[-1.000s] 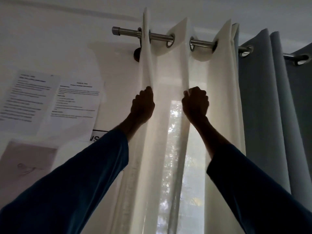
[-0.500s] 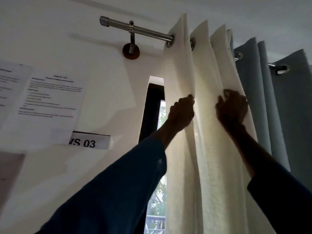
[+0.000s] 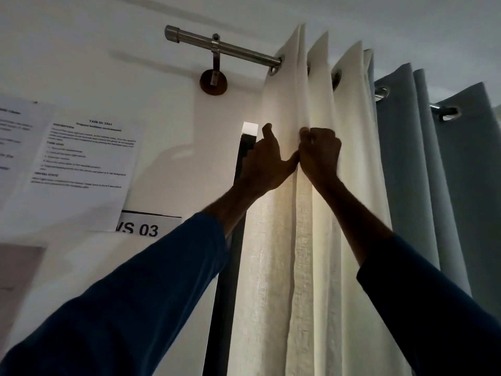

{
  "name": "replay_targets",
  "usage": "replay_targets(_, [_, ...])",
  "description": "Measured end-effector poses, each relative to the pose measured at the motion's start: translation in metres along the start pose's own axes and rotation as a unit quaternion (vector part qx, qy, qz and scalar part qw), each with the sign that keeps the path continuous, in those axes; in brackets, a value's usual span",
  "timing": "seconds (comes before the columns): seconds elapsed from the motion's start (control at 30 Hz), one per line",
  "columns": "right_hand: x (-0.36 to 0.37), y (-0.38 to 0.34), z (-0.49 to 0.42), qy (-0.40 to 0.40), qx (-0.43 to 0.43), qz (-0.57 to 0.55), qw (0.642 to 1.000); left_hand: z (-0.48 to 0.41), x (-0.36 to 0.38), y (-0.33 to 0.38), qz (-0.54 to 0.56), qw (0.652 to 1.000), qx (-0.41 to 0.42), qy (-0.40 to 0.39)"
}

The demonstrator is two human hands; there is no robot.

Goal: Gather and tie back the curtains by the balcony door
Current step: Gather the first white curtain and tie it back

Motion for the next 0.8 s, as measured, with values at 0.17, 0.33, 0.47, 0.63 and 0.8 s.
replay_targets(0.17, [-0.009,0.021,-0.005,-0.017,0.038,-0.005,0.999,-0.001,0.014,0.015,-0.045,0.999,0.020,-0.021])
replay_targets(0.33, [-0.051,0.059,-0.016,0.002,0.096,0.045,0.994,0.005,-0.008,0.002,-0.048,0.998,-0.030,0.040])
replay_targets(0.47, [-0.087,0.082,-0.028,0.048,0.127,0.046,0.990,0.015,-0.022,-0.007,-0.048,0.996,0.004,0.076])
replay_targets(0.63, [-0.075,0.068,-0.008,0.042,0.084,0.022,0.995,0.023,-0.029,-0.003,-0.094,0.989,0.076,0.083])
replay_targets(0.8, [-0.042,0.011,0.038,0.020,-0.041,-0.001,0.999,0.028,-0.027,0.013,-0.077,0.986,0.128,0.078])
Point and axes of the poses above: each hand's wrist, its own z-axis away from the middle knuckle, its own x-axis out of the palm, y = z × x, the point moved 9 cm from there along -z, towards the middle knuckle, and after that the axes turned 3 degrees about -y, right-handed, at the moved point
